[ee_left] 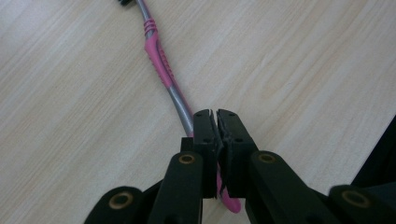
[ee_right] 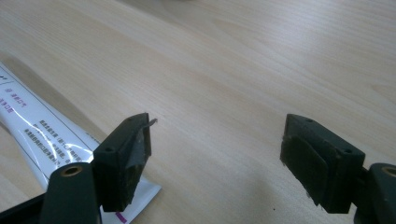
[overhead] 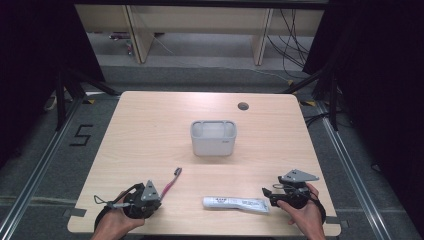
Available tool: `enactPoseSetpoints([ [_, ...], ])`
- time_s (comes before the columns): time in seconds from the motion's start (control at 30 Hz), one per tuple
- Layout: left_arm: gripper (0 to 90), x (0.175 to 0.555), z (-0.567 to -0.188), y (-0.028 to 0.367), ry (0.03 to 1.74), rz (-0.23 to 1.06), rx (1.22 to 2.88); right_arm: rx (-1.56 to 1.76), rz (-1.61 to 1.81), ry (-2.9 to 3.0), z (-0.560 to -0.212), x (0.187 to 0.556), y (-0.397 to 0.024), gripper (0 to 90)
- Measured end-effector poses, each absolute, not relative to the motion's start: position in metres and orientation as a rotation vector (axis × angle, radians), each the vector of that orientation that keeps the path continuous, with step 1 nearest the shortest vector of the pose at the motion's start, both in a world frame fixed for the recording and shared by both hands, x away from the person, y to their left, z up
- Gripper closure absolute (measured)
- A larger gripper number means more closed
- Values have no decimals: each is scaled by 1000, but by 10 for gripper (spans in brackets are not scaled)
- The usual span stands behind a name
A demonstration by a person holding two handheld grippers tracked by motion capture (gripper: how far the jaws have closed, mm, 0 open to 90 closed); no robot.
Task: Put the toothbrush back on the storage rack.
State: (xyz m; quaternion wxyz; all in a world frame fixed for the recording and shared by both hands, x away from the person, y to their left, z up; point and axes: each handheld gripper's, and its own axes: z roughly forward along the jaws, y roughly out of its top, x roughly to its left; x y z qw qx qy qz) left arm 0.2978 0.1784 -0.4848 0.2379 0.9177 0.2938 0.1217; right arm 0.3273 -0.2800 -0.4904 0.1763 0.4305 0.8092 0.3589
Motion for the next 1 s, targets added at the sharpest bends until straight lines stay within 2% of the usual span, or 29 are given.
enactPoseSetpoints([
  [0.2, 790, 298, -483, 178, 820, 326, 2476, 1221, 1023, 2290, -490, 327, -280, 251],
  [0.37, 674, 307, -469, 178, 839, 324, 2475, 1224, 1023, 2290, -490, 327, -280, 251],
  [0.43, 654, 309, -467, 177, 844, 328, 2475, 1222, 1021, 2288, -490, 327, -280, 251],
  [1.0, 647, 346, -471, 156, 880, 296, 2580, 1231, 1049, 2295, -491, 328, -280, 252],
])
